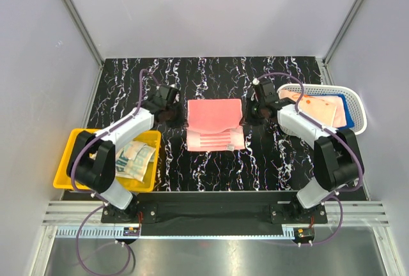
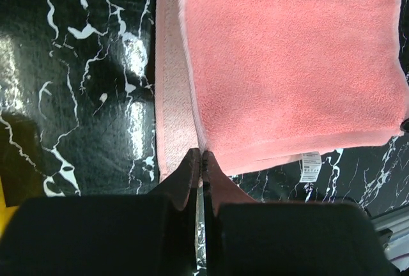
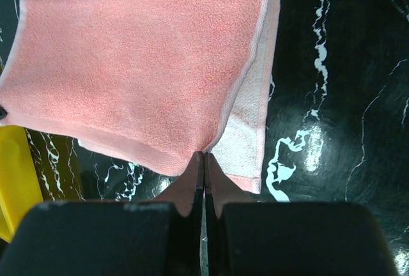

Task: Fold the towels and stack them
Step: Fold the towel

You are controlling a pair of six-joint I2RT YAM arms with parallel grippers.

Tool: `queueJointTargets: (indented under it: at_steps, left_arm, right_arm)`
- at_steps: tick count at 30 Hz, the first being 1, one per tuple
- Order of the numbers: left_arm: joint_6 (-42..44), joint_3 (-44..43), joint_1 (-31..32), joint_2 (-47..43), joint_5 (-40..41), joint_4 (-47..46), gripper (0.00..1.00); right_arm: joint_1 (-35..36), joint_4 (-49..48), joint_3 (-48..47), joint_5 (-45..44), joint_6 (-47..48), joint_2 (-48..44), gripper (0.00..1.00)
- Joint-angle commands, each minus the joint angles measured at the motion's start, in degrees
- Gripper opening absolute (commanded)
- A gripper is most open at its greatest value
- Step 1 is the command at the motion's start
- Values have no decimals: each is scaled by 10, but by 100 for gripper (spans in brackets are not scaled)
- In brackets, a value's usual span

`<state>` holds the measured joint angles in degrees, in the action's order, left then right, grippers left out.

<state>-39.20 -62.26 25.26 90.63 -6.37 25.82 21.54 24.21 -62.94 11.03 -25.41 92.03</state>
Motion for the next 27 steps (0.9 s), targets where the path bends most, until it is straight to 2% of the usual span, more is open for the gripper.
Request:
queueJointTargets:
  at_steps: [1,15,27]
  left_arm:
    - [-2,9,1,-39,15,-27,0]
    - [-9,79,39,-50,10,-54,0]
    - [-10,93,45,-84,13,-38,0]
  right_arm:
    - [13,-14,8,-18,-10,-37,0]
    - [21,-36,77,-23,-28,-57,0]
    - [25,-16,78,-32,-27,-77,0]
